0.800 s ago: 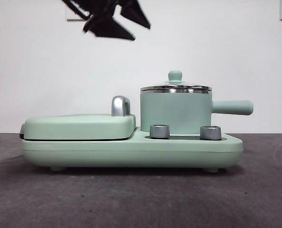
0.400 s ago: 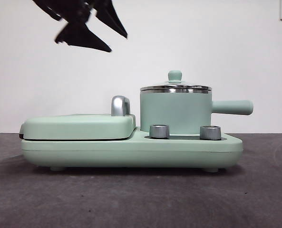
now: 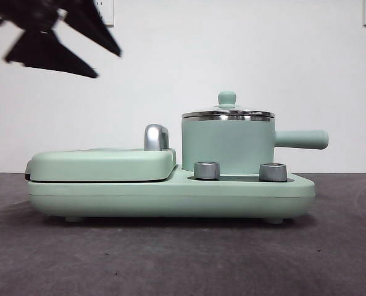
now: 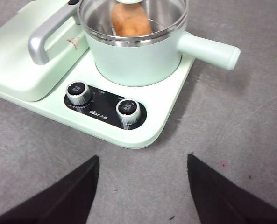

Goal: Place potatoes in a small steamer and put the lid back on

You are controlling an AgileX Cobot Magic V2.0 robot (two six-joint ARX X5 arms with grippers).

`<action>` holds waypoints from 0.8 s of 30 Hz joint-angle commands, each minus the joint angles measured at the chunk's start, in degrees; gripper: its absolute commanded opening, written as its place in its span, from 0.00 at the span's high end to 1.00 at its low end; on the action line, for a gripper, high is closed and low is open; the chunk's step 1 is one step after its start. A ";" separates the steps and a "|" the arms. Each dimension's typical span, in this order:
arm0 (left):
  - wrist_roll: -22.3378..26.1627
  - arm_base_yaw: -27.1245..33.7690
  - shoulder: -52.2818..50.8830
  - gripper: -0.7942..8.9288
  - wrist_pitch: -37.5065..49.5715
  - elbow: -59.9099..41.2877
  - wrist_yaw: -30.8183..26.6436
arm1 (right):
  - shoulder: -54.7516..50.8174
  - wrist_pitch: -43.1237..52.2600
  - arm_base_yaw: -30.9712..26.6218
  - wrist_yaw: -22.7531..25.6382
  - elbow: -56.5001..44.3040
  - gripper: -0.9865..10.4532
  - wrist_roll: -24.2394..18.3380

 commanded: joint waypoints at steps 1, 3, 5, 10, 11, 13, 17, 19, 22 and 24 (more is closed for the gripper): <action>-1.77 0.37 -4.79 0.63 0.57 -4.04 0.20 | 0.24 0.44 0.35 -0.37 0.15 0.66 0.83; -3.04 0.59 -8.96 0.63 0.07 -7.06 0.20 | 0.26 0.44 0.35 -0.44 0.15 0.66 0.85; -3.93 0.61 -12.66 0.63 -1.01 -9.40 0.20 | 0.59 0.44 0.33 -1.36 0.15 0.66 0.85; -4.68 0.61 -20.50 0.63 -6.03 -13.70 0.15 | 3.32 0.42 0.33 -4.68 0.15 0.66 0.92; -4.87 0.61 -21.73 0.63 -7.10 -14.25 0.13 | 4.04 0.48 0.35 -5.20 0.15 0.66 0.94; -4.90 0.61 -24.24 0.63 -9.44 -15.26 0.11 | 5.86 0.85 0.35 -6.60 0.15 0.66 0.92; -4.87 0.66 -27.93 0.63 -13.53 -15.78 -0.26 | 8.61 2.23 0.39 -7.93 0.15 0.66 0.79; -4.81 0.66 -29.24 0.63 -15.39 -15.78 -0.26 | 9.66 2.54 0.39 -7.96 0.17 0.66 0.55; -4.15 0.66 -30.56 0.63 -18.01 -15.69 -0.02 | 9.94 2.14 0.39 -7.91 0.17 0.66 0.57; -4.02 0.63 -31.23 0.63 -18.16 -15.67 0.00 | 9.81 2.08 0.37 -7.87 0.17 0.66 0.57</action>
